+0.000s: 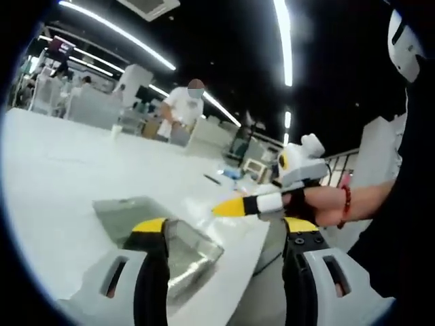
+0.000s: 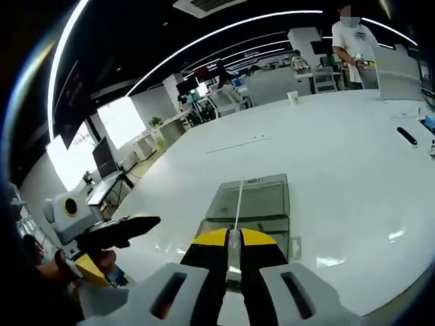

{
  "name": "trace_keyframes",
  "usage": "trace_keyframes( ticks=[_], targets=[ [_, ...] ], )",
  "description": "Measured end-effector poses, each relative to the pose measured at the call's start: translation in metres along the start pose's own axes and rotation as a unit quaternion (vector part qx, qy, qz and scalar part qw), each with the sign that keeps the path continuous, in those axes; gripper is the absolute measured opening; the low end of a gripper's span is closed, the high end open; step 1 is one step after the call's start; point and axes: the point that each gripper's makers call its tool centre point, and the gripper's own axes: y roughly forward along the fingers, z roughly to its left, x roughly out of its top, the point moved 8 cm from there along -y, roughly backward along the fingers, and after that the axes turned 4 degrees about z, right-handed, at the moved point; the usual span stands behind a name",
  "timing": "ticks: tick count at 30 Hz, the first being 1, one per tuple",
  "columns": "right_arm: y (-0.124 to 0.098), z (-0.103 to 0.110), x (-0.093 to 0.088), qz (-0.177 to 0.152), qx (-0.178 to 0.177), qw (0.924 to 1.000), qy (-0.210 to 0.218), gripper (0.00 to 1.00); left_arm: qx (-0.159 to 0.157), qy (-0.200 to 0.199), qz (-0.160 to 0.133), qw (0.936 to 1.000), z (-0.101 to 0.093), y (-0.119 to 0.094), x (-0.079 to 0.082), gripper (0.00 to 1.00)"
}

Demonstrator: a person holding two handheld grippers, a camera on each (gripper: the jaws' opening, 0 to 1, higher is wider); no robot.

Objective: Insert the divider into the dual guide fixture by aligning both edges with the guide slots and pushing it downward to the bottom, including one-sided entry, uneven engagement, binding, and posture correction.

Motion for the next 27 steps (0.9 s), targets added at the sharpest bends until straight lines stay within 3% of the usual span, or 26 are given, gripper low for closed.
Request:
trace_keyframes(
  ticks=[9,16,27],
  targets=[
    [0.007,-0.005,-0.002,0.015,-0.015,0.9998,0.0,0.0,0.012,0.015,0.011,0.9997,0.006,0.002,-0.001,0.75],
    [0.016,-0.007,-0.003,0.02,-0.025,0.9994,-0.015,0.0,0.02,0.002,0.024,0.9995,0.009,0.004,-0.011,0.82],
    [0.027,-0.009,-0.007,0.032,-0.03,0.9987,-0.027,0.0,0.02,-0.001,0.032,0.9993,0.02,0.006,-0.013,0.9]
  ],
)
